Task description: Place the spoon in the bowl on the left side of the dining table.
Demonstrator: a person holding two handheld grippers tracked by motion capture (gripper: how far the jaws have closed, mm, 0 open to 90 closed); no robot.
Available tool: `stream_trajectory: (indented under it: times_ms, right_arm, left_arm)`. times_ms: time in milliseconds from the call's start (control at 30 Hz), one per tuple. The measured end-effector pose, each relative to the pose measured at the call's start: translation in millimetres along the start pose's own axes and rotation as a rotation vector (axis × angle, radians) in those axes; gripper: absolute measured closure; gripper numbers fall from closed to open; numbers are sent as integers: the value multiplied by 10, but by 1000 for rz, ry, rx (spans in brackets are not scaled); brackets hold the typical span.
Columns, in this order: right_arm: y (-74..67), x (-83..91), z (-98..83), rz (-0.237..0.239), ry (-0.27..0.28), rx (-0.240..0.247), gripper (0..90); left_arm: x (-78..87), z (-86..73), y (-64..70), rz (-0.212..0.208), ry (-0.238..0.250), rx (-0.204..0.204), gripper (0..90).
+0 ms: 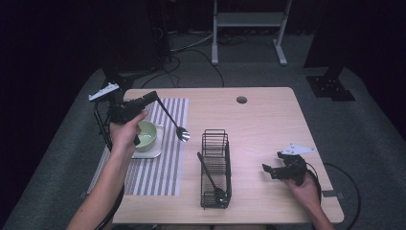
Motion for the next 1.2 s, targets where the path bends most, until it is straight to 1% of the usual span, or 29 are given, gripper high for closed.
stream_trajectory:
  times_ms: [200, 267, 333, 367, 433, 467, 500, 533, 633, 667, 867, 967, 1067, 1100, 1133, 1167, 1200]
  right_arm:
    - [1, 0, 0, 0, 0, -2, 140]
    - [0, 1, 0, -1, 1, -3, 140]
    - [2, 0, 0, -1, 3, -2, 140]
    - [0, 1, 0, -1, 1, -1, 140]
    - [-1, 1, 0, -1, 2, -1, 140]
    - [-1, 1, 0, -1, 2, -3, 140]
    - [-1, 1, 0, -1, 2, -3, 140]
    - [0, 1, 0, 0, 2, -2, 140]
    - [0, 2, 0, 0, 1, -2, 140]
    - [0, 1, 0, -1, 0, -1, 140]
    - [-2, 2, 0, -3, 0, 0, 140]
    - [-2, 2, 0, -3, 1, 1, 140]
    - [-1, 2, 0, -3, 2, -1, 140]
    - [-1, 2, 0, -2, 2, 0, 140]
    - [-1, 2, 0, -2, 2, 0, 140]
    - [0, 2, 0, -3, 2, -1, 140]
    - [0, 2, 0, -3, 2, -2, 140]
  left_arm:
    - [39, 20, -77, 25, -2, -10, 893]
    - [55, 24, -109, 40, 1, -5, 893]
    - [62, 25, -123, 45, 2, -7, 893]
    - [75, 23, -154, 54, 3, -6, 893]
    - [79, 22, -164, 57, 6, -4, 893]
    - [106, 20, -206, 69, 3, -7, 893]
    - [106, 20, -206, 69, 3, -7, 893]
    - [130, 24, -247, 79, 7, -3, 893]
    - [157, 31, -280, 88, 9, 0, 893]
    - [179, 38, -309, 99, 16, -1, 893]
    - [225, 47, -374, 118, 23, 2, 893]
    - [253, 46, -429, 135, 26, 8, 893]
    - [270, 49, -455, 142, 26, 4, 893]
    - [283, 52, -476, 152, 27, 7, 893]
    - [283, 52, -476, 152, 27, 7, 893]
    - [298, 59, -502, 158, 27, 1, 893]
    - [301, 62, -506, 161, 31, 6, 893]
Point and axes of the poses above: each handheld gripper's, and its own axes: x roughly backward along the jaws, z roughly out of its top, y roughly to its right, the point moved 2 cm from there along -x, roughly forward along the jaws, and after that the axes turned 13 degrees about y, right-handed, at the moved point
